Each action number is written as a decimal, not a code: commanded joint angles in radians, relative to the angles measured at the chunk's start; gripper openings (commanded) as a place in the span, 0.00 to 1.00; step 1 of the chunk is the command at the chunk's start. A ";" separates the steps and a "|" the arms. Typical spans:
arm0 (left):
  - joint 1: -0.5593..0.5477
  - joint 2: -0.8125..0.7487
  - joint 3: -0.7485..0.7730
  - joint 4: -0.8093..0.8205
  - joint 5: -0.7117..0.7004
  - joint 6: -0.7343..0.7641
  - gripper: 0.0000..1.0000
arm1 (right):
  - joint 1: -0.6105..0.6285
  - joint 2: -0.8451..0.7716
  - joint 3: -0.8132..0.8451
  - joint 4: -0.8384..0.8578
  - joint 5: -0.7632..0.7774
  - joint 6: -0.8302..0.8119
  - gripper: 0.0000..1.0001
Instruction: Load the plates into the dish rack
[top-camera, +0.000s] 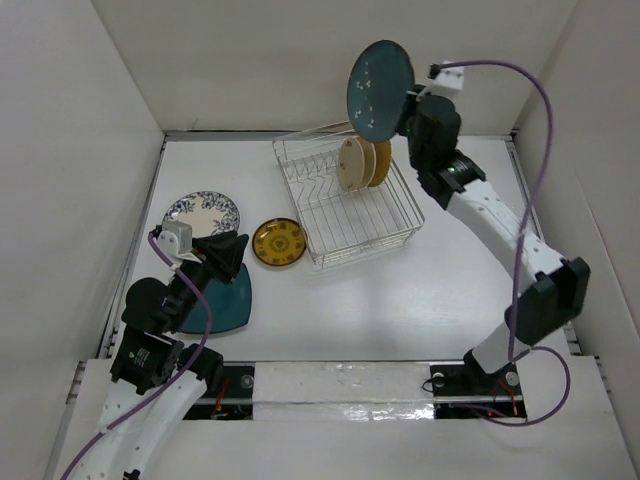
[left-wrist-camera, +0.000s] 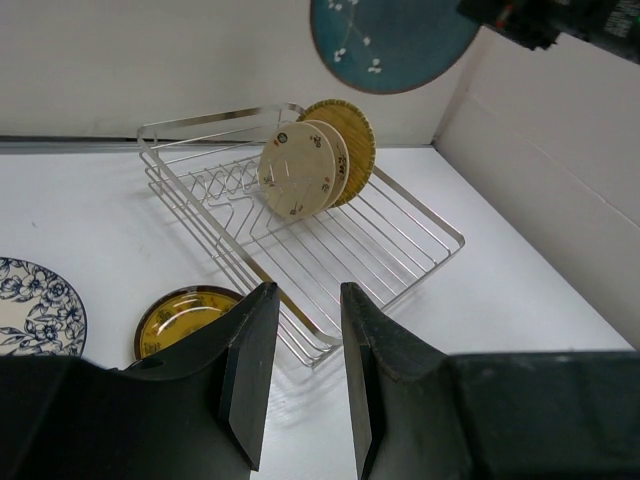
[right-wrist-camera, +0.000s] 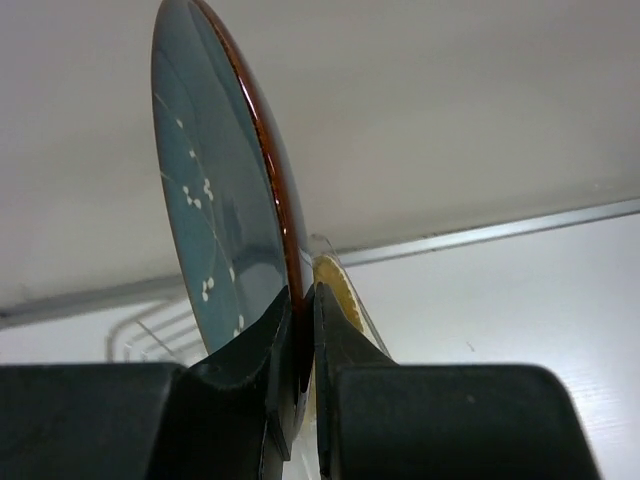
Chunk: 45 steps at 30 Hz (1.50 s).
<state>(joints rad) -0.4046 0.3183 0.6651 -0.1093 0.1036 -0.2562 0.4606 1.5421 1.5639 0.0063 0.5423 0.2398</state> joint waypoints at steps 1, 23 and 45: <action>-0.005 0.004 0.019 0.045 0.002 -0.003 0.29 | 0.073 0.111 0.212 0.041 0.258 -0.190 0.00; -0.005 -0.001 0.019 0.045 0.002 -0.002 0.29 | 0.234 0.605 0.556 -0.192 0.326 -0.292 0.00; -0.005 0.128 0.034 -0.004 -0.153 -0.037 0.07 | 0.245 0.230 0.121 -0.131 0.050 -0.090 0.74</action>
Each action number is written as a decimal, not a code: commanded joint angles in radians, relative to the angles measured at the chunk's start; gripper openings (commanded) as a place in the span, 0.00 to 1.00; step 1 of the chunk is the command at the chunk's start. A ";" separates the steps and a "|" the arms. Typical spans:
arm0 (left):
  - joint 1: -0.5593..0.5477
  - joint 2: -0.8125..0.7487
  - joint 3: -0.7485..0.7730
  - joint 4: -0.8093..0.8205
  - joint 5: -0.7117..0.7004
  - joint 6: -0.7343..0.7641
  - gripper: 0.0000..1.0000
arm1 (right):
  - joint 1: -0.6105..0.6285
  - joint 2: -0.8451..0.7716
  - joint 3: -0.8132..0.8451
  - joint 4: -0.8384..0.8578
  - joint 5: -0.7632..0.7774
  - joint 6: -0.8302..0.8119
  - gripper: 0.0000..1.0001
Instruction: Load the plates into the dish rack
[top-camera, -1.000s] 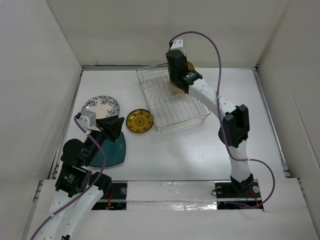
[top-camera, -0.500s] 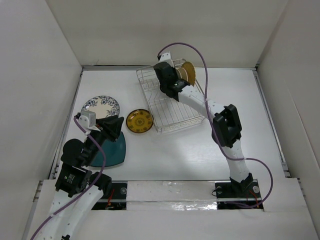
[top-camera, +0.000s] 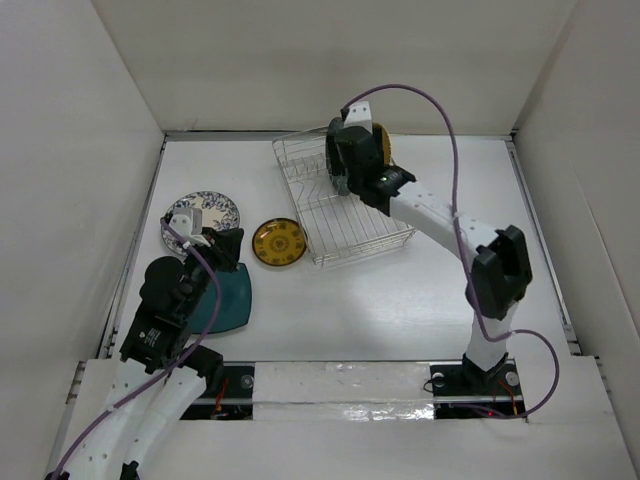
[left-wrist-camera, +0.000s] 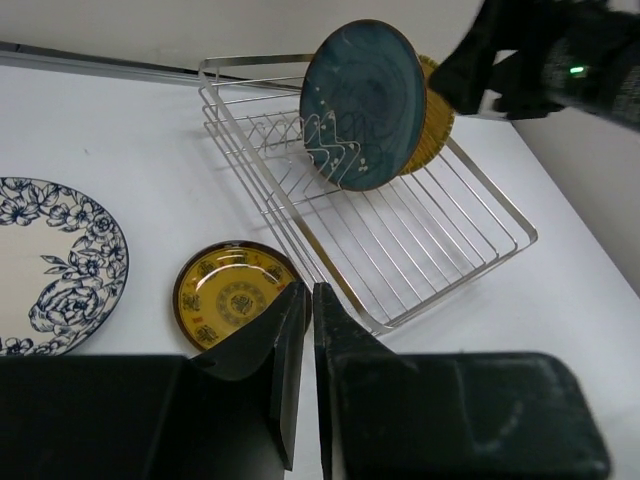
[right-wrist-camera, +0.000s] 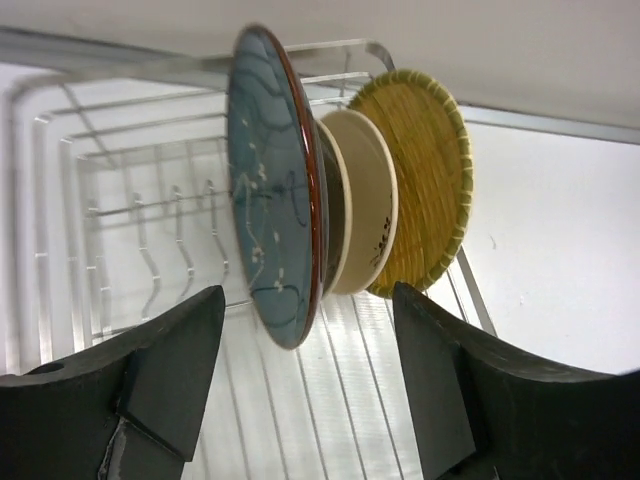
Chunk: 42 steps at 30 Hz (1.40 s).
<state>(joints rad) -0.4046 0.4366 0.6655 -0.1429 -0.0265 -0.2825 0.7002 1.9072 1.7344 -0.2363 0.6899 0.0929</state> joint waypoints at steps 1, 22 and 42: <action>-0.005 0.011 0.034 0.032 -0.017 -0.009 0.06 | 0.027 -0.193 -0.083 0.126 -0.125 0.062 0.74; 0.039 -0.177 0.025 0.006 -0.058 -0.029 0.00 | 0.521 -0.064 -0.507 0.509 -0.406 0.761 0.19; 0.039 -0.222 0.022 0.017 -0.010 -0.027 0.04 | 0.564 0.226 -0.653 0.899 -0.532 1.335 0.55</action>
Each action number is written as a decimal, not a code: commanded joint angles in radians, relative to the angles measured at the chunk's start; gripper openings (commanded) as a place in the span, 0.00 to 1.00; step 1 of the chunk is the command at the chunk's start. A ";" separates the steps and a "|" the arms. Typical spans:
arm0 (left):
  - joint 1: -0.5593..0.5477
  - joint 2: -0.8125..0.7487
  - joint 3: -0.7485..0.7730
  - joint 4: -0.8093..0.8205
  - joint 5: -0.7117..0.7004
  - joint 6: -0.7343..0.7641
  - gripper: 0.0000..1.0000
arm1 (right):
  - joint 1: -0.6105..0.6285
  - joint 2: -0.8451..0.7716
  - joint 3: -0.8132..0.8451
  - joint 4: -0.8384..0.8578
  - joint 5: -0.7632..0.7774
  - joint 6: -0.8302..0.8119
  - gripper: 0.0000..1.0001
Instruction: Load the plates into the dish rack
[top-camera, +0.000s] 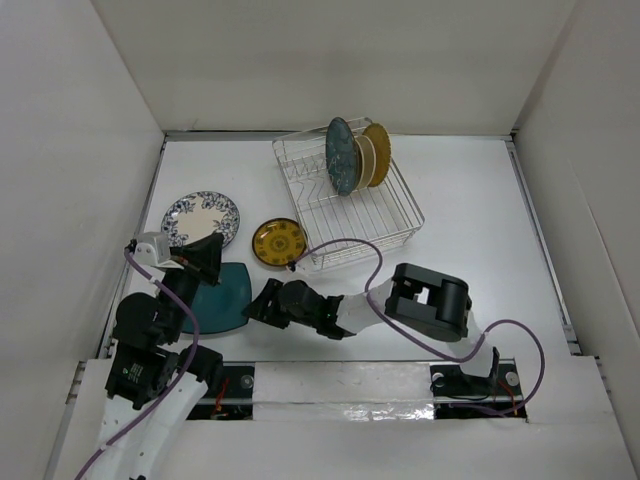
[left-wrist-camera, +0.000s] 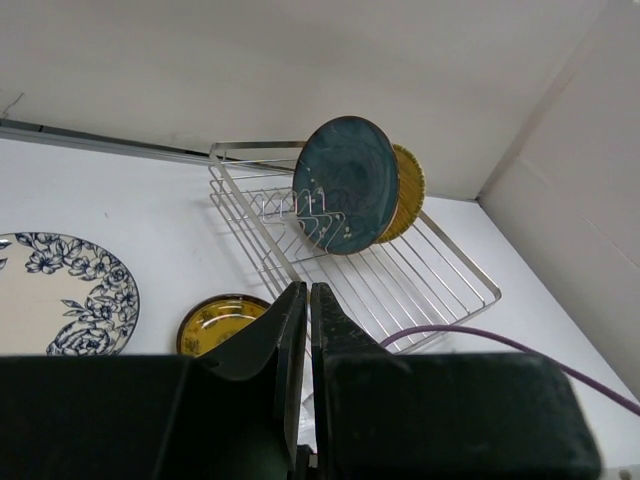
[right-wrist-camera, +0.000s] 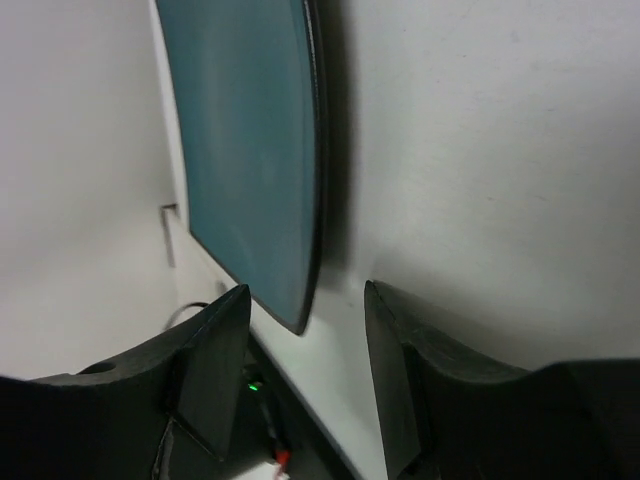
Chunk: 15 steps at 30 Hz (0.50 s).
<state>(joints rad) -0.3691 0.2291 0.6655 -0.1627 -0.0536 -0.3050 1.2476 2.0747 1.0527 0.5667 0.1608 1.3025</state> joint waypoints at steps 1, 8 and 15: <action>0.004 -0.016 0.022 0.038 0.018 -0.003 0.04 | 0.025 0.102 0.042 0.102 -0.012 0.144 0.55; 0.004 -0.046 0.022 0.052 0.046 0.001 0.04 | 0.035 0.214 0.135 0.114 -0.015 0.270 0.47; 0.004 -0.123 0.006 0.080 0.049 0.001 0.06 | 0.035 0.249 0.113 0.130 -0.006 0.325 0.19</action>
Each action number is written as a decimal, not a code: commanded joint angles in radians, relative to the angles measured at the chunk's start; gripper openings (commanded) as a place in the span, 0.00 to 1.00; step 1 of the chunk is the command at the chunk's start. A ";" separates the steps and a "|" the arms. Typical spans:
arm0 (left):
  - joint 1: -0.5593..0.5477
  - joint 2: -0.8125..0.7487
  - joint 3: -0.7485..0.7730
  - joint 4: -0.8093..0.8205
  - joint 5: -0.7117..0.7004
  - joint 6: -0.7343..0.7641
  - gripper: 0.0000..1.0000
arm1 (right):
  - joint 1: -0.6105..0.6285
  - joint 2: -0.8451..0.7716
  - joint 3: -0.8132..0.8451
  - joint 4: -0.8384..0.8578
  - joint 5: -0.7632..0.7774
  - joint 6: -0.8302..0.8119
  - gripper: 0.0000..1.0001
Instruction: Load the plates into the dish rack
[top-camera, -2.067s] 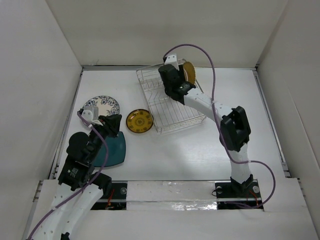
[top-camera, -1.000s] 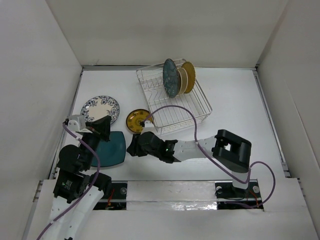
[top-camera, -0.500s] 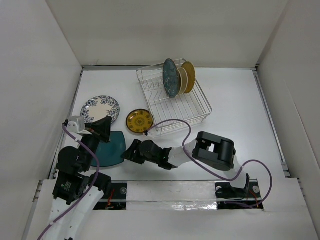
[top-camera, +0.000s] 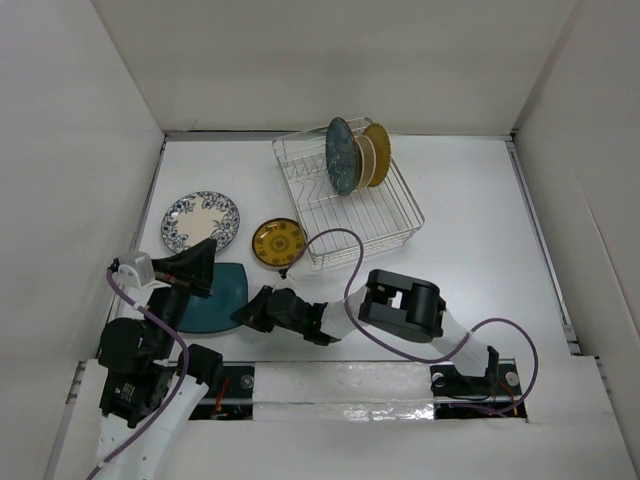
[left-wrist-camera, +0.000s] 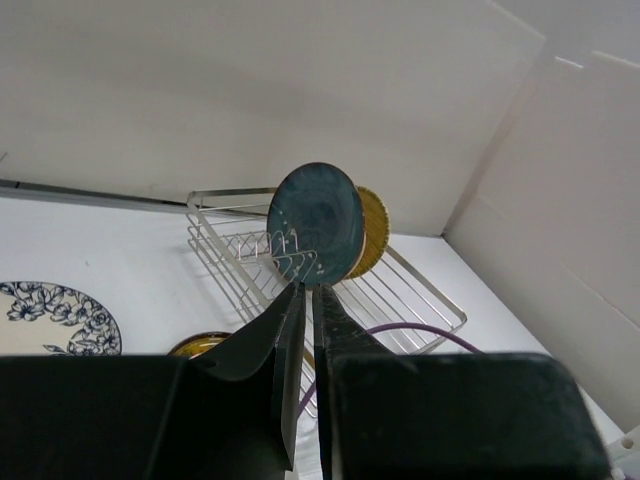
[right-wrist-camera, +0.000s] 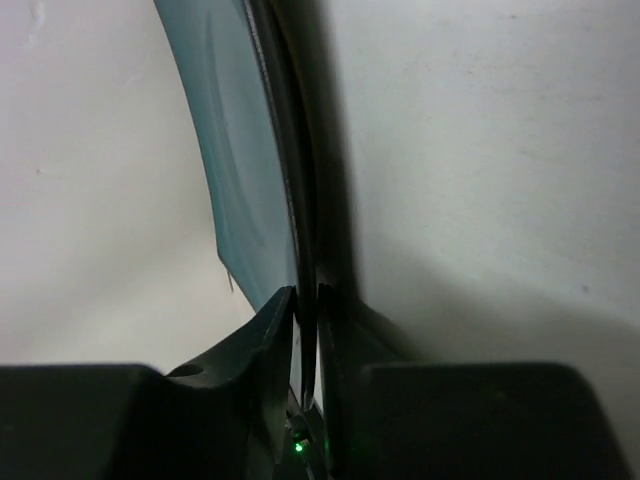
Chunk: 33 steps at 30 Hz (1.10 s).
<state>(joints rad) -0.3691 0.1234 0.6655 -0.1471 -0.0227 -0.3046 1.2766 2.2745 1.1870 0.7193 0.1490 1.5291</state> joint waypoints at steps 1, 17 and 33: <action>0.004 -0.016 0.006 0.066 0.018 0.002 0.06 | 0.006 0.045 -0.027 -0.021 0.012 0.098 0.16; 0.004 0.002 0.009 0.080 0.047 0.019 0.10 | 0.044 -0.380 -0.202 -0.070 0.215 -0.368 0.00; 0.004 -0.016 0.011 0.057 0.010 0.016 0.21 | -0.334 -0.810 -0.066 -0.387 0.007 -0.881 0.00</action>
<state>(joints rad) -0.3687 0.1165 0.6655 -0.1318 -0.0109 -0.2935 1.0412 1.5520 0.9726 0.3183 0.1780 0.8291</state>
